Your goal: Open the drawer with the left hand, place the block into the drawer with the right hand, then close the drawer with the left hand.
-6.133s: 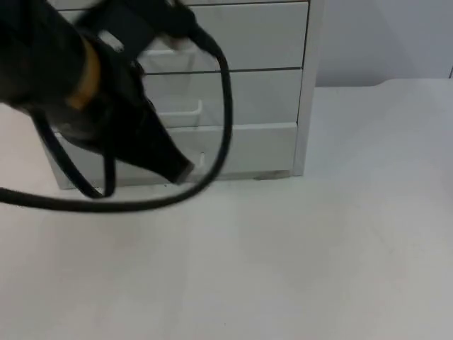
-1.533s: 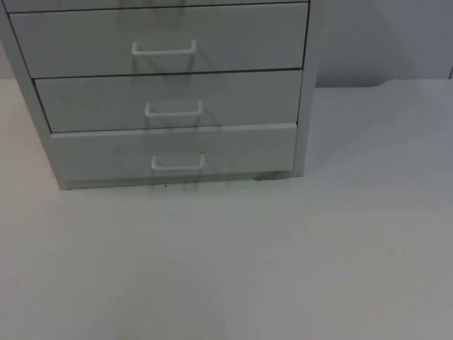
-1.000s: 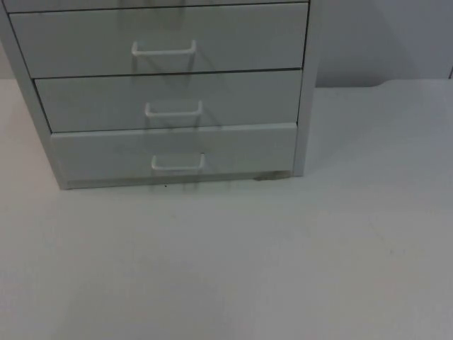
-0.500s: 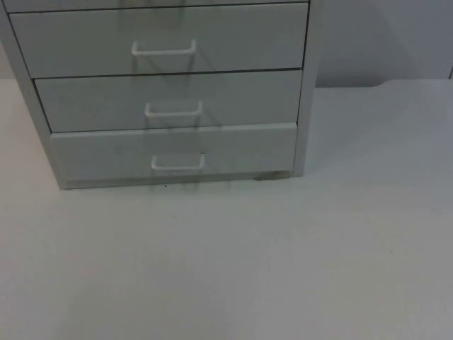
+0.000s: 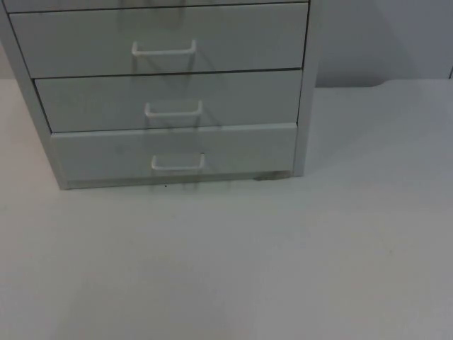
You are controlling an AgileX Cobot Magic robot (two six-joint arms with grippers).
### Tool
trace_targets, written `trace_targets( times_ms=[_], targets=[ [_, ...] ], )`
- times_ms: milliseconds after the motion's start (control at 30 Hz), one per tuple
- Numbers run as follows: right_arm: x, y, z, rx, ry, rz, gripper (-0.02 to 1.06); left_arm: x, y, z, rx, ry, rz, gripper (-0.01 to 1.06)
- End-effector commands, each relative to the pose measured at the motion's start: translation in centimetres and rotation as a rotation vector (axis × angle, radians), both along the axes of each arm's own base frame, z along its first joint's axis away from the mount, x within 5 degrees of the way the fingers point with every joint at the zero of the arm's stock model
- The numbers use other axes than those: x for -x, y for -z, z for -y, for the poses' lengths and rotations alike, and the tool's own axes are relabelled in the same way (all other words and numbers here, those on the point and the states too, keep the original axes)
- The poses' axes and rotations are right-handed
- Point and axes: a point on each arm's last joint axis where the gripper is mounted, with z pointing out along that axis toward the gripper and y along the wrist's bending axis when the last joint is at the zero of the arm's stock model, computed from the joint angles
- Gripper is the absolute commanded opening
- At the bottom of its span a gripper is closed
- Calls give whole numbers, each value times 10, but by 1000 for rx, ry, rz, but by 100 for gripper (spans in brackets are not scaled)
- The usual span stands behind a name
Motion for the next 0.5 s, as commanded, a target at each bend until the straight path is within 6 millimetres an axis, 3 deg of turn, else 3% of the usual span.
trace_targets(
  times_ms=[0, 467],
  targets=[
    [0, 0, 0, -3, 0, 8, 105, 0, 1, 0, 6, -7, -4, 105],
    [0, 0, -1, -3, 80, 8, 105, 0, 1, 0, 6, -7, -4, 105]
  ],
)
